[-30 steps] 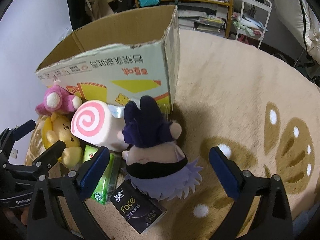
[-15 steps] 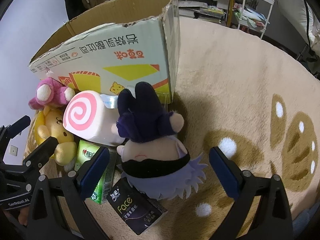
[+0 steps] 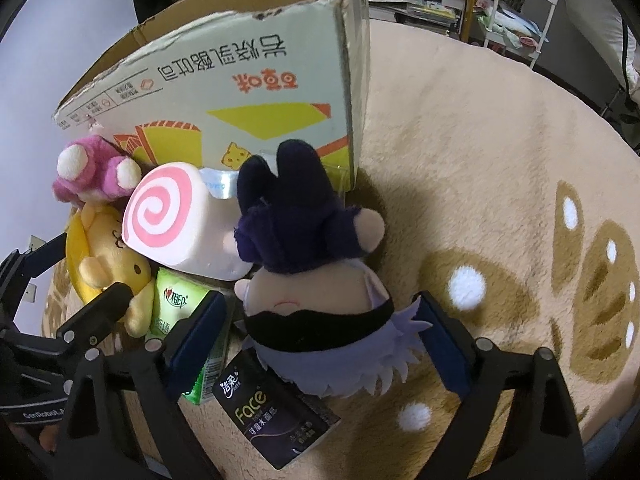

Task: Organize soft objects
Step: 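Close the left tool on the yellow plush while the right tool grips the purple-haired doll, then lift the yellow plush with the left tool while the right tool lifts the doll, then lower both plushes into the cardboard box and open both tools, then move the left tool to the green tissue pack while the right tool approaches the black Face box, then close the right tool on the black Face box while the left tool grips the green tissue pack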

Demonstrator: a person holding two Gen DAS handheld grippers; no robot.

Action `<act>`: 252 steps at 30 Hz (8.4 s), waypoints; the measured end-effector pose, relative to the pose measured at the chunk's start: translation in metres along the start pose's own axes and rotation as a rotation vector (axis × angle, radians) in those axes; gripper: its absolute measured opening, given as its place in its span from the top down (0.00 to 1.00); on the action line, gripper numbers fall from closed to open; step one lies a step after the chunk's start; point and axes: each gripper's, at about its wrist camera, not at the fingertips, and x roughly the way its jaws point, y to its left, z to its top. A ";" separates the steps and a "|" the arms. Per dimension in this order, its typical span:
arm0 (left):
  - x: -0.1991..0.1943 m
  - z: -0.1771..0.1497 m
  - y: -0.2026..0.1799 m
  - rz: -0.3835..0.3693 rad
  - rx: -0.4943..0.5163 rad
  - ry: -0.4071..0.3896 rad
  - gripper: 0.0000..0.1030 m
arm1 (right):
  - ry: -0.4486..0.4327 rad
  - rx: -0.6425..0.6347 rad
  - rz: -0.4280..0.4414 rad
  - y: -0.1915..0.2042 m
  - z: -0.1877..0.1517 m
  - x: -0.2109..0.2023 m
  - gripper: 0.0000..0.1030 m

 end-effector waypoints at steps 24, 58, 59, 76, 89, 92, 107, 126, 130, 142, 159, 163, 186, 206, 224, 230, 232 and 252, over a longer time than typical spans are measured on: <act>-0.022 -0.017 -0.010 -0.076 0.016 0.006 0.55 | -0.085 -0.036 -0.002 0.016 -0.017 -0.008 0.34; -0.168 -0.025 0.016 0.146 -0.020 -0.571 0.55 | -0.590 -0.055 0.024 0.016 -0.028 -0.164 0.34; -0.169 -0.023 0.016 0.143 -0.017 -0.576 0.55 | -0.600 -0.052 0.028 0.015 -0.027 -0.166 0.34; -0.181 0.026 0.021 0.156 0.019 -0.681 0.55 | -0.639 -0.049 0.087 0.011 0.024 -0.167 0.34; -0.161 0.070 0.028 0.145 0.066 -0.671 0.54 | -0.665 -0.060 0.080 0.002 0.073 -0.166 0.34; -0.149 0.079 0.026 0.126 0.074 -0.646 0.54 | -0.652 -0.057 0.084 0.003 0.080 -0.157 0.34; -0.077 0.088 0.010 0.056 0.134 -0.496 0.53 | -0.553 -0.126 0.101 0.014 0.083 -0.106 0.34; -0.067 0.077 0.014 0.089 0.104 -0.442 0.21 | -0.502 -0.106 0.175 0.011 0.082 -0.091 0.22; -0.077 0.071 0.015 0.126 0.074 -0.426 0.08 | -0.498 -0.087 0.178 0.010 0.077 -0.097 0.13; -0.129 0.048 -0.001 0.137 0.053 -0.428 0.06 | -0.537 -0.068 0.145 0.013 0.040 -0.143 0.02; -0.158 0.011 -0.019 0.132 0.090 -0.348 0.06 | -0.482 -0.050 0.062 0.018 -0.008 -0.174 0.01; -0.157 0.001 -0.023 0.132 0.098 -0.331 0.06 | -0.462 -0.049 0.042 0.017 -0.015 -0.172 0.01; -0.102 -0.016 -0.041 0.083 0.174 -0.273 0.06 | -0.355 -0.015 -0.019 0.010 -0.038 -0.151 0.01; -0.064 -0.019 -0.055 0.049 0.221 -0.150 0.06 | -0.107 0.077 -0.004 -0.012 -0.035 -0.091 0.01; -0.046 -0.025 -0.060 -0.068 0.200 -0.088 0.06 | 0.064 0.121 0.020 -0.020 -0.041 -0.050 0.01; -0.032 -0.028 -0.063 -0.059 0.224 -0.053 0.06 | 0.104 0.100 0.024 -0.012 -0.043 -0.035 0.01; -0.030 -0.030 -0.064 -0.059 0.233 -0.045 0.06 | 0.110 0.101 0.031 -0.009 -0.043 -0.030 0.03; -0.008 -0.036 -0.067 -0.059 0.273 0.036 0.06 | 0.205 0.088 0.112 0.011 -0.050 0.010 0.39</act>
